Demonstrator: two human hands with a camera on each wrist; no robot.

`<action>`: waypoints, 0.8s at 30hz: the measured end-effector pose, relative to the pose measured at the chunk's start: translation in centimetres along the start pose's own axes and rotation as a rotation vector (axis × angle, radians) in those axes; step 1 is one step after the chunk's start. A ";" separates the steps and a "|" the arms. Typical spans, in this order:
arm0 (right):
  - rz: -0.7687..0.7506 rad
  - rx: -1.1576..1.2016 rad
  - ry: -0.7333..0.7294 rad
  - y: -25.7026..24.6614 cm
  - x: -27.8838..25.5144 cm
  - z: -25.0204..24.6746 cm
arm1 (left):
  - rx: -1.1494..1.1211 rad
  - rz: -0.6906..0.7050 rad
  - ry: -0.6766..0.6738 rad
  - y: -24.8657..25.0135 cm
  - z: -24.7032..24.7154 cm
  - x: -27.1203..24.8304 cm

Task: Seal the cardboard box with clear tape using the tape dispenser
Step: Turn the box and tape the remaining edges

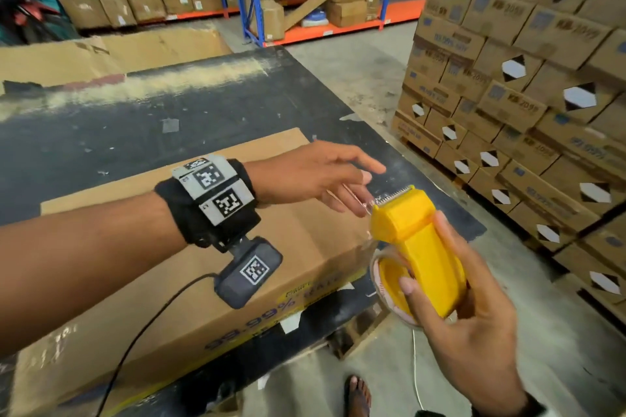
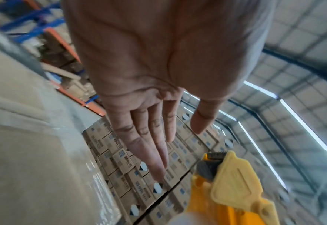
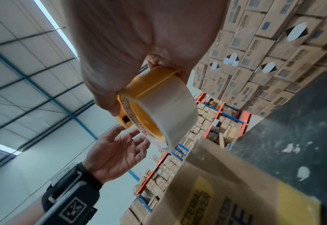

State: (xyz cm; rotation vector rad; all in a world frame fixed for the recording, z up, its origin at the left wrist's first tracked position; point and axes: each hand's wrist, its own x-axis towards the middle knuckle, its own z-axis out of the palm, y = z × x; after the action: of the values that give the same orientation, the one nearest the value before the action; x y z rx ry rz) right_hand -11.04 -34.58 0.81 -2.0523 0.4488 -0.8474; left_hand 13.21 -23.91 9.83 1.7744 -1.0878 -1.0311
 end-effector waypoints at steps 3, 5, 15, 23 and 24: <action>-0.092 0.042 -0.005 -1.7 0.3 2.1 | -0.179 -0.008 0.037 -0.6 -1.1 -2.2; -0.147 0.033 -0.021 -2.9 0.5 3.3 | -0.252 0.014 0.084 -1.0 -1.8 -3.5; -0.251 -0.051 -0.118 -9.5 1.4 8.5 | 0.089 0.045 0.384 -0.7 -8.3 -9.8; -0.291 -0.121 -0.250 -13.4 -1.2 10.1 | 0.198 -0.155 0.775 -3.7 -20.9 -19.7; -0.295 -0.096 -0.269 -13.8 -1.3 10.7 | 0.183 -0.171 0.773 -4.4 -21.1 -20.3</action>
State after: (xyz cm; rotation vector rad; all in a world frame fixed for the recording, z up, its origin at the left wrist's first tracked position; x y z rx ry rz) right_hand -4.34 -19.73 7.18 -2.3179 0.0389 -0.7139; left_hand 27.65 0.71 17.88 2.1649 -0.5568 -0.2630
